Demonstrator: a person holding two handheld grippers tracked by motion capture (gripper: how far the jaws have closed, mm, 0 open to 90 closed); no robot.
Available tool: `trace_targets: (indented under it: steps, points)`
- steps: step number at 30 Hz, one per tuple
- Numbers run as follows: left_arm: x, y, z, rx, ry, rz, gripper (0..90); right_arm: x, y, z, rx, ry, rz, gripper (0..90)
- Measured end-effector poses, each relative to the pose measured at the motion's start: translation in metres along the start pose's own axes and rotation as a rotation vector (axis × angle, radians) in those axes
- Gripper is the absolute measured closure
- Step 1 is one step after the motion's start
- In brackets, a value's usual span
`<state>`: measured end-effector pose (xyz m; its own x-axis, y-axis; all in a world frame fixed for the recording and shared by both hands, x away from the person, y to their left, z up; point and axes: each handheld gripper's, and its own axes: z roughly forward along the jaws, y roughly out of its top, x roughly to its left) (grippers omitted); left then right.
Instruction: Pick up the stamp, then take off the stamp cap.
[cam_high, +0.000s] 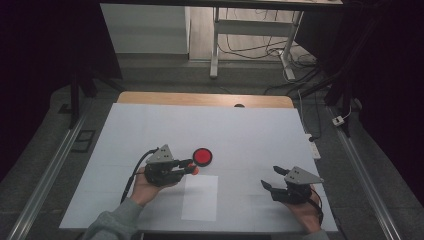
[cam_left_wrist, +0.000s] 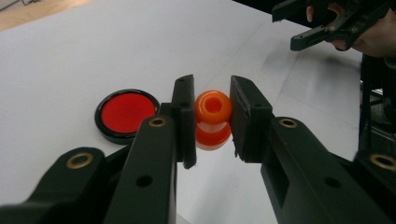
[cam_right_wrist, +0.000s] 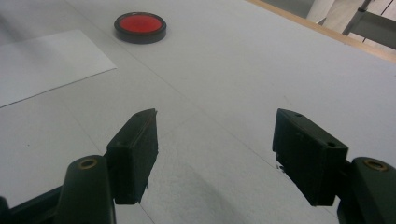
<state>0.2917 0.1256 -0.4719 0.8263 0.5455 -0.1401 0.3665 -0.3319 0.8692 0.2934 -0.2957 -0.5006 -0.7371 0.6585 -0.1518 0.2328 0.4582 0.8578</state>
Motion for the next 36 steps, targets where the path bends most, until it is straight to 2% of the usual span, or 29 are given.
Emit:
trace_targets:
  steps: [14, 36]
  points:
    - [-0.013, 0.005, 0.024, 0.036, -0.033, 0.022, 72.2, 0.001, 0.0, 0.0, 0.0, 0.006, -0.005, 30.4]
    - [-0.01, 0.005, 0.019, 0.028, -0.02, 0.014, 72.2, 0.003, 0.003, 0.002, -0.013, 0.018, -0.003, 30.4]
